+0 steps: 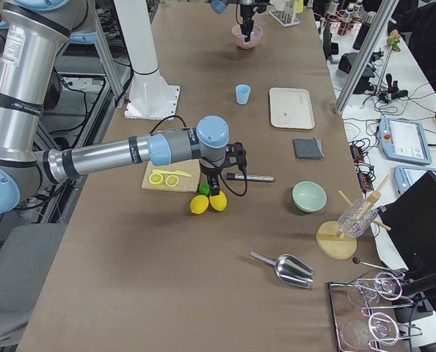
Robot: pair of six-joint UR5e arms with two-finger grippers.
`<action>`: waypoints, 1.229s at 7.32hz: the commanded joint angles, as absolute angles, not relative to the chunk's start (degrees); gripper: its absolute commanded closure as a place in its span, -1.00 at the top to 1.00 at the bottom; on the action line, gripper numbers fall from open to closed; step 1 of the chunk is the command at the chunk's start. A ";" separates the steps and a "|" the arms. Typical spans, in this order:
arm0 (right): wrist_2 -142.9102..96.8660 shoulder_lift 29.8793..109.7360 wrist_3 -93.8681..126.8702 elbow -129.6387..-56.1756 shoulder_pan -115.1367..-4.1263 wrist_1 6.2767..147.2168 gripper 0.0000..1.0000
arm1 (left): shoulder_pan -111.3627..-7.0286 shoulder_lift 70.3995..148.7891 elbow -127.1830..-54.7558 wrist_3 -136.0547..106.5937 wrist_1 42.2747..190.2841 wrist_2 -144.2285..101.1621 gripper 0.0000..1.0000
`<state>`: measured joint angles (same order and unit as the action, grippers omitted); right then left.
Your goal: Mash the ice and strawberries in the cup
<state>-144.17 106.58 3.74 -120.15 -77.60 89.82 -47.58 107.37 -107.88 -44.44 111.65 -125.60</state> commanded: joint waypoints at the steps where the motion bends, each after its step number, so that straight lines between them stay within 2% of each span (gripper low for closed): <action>1: -144.14 105.04 4.22 -120.15 -77.52 89.82 1.00 | -36.95 120.97 -105.48 -56.48 103.40 -115.53 -1.00; 4: -144.05 101.96 4.83 -119.36 -76.04 89.91 1.00 | -32.53 128.92 -98.72 -61.78 102.92 -111.09 -1.00; 9: -142.65 91.60 17.38 -116.12 -64.09 89.82 1.00 | -32.34 131.66 -92.13 -61.96 106.50 -107.50 -1.00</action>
<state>-143.02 94.00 15.03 -117.64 -67.02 89.84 -32.36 131.53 -93.98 -61.98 104.45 -108.32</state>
